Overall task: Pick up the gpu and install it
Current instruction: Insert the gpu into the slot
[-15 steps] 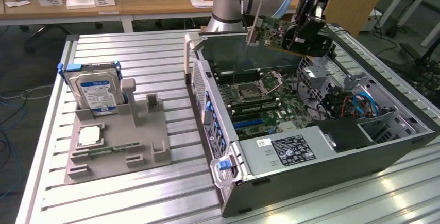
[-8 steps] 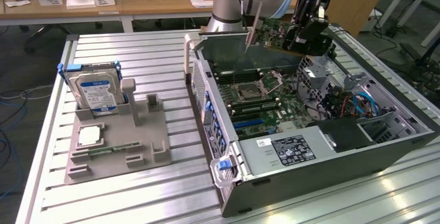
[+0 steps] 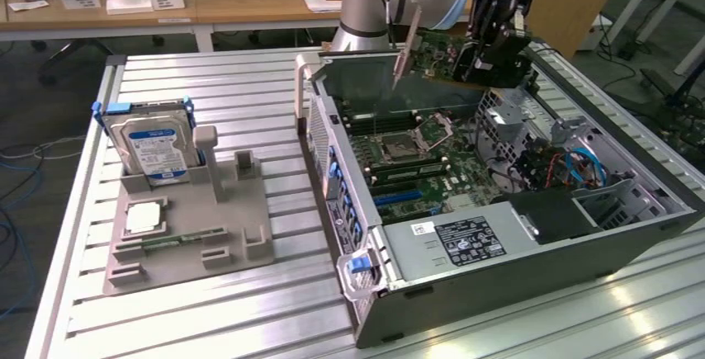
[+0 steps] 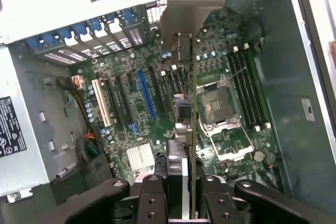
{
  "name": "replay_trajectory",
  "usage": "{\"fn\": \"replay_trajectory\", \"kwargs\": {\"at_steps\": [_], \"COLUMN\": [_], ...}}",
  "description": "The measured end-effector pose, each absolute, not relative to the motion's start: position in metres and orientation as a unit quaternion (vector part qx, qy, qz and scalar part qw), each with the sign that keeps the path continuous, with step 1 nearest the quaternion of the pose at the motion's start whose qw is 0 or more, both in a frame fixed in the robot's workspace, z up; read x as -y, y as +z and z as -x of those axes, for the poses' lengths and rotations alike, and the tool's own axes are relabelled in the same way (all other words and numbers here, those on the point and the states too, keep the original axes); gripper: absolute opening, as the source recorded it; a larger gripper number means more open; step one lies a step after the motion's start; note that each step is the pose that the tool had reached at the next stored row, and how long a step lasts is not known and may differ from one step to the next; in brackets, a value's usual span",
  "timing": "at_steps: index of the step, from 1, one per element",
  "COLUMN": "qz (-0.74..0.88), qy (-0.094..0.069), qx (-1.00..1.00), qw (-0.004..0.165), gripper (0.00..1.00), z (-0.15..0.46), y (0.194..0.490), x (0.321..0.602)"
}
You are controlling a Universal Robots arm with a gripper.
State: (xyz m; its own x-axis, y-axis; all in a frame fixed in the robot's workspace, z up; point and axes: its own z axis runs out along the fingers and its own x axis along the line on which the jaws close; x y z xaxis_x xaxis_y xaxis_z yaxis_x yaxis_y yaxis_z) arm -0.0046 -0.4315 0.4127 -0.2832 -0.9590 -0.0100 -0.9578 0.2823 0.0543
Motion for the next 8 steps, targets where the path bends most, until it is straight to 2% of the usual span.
{"fn": "replay_trajectory", "kwargs": {"at_steps": [8], "qz": [-0.634], "qy": [-0.024], "qx": [0.773], "qw": [0.013], "gripper": [0.28], "z": [0.0046], "y": [0.4126], "x": [0.4319]}}
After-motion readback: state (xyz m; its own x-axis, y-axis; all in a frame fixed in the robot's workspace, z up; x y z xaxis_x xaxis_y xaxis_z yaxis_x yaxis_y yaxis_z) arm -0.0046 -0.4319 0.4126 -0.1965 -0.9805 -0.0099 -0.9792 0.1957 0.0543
